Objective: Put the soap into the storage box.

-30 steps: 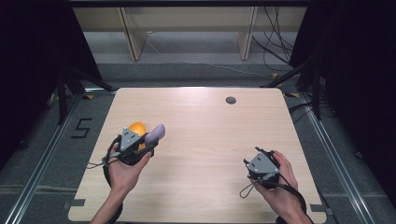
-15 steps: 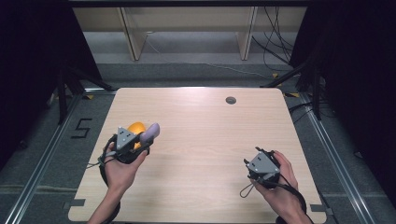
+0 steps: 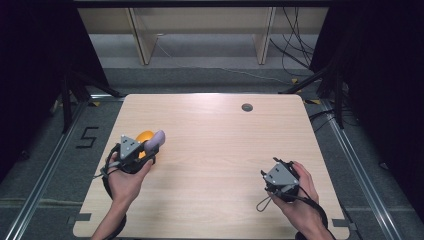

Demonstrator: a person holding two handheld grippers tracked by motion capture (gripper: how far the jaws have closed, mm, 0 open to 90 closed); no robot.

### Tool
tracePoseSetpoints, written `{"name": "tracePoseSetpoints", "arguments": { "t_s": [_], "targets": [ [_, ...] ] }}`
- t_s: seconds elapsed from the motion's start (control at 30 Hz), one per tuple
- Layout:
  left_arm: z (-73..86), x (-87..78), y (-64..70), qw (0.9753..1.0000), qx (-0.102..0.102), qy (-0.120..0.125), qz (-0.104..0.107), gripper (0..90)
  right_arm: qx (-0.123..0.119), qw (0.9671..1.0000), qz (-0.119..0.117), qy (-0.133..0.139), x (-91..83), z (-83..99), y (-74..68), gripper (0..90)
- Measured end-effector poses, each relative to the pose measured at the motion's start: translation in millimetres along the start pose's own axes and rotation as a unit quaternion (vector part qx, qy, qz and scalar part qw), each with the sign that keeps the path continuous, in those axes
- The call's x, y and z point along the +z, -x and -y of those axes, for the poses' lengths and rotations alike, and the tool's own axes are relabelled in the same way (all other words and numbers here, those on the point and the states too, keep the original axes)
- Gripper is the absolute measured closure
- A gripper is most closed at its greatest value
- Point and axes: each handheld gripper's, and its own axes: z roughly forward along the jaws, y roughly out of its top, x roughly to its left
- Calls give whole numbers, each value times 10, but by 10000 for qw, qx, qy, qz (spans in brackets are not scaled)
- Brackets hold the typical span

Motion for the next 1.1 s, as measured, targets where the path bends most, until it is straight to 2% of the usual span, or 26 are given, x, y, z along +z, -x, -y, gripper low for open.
{"name": "tracePoseSetpoints", "arguments": {
  "t_s": [0.07,0.3,1.1],
  "targets": [
    [6,1,-1,10000,-66,-18,-21,588,-6,10000,3,7,-1,0,3,443],
    [4,13,-48,9999,-102,-1,-85,588,-7,10000,10,1,-3,3,5,443],
    [44,52,-306,9980,-243,-12,-585,588,5,10000,-6,-15,-2,5,6,443]
  ]
}}
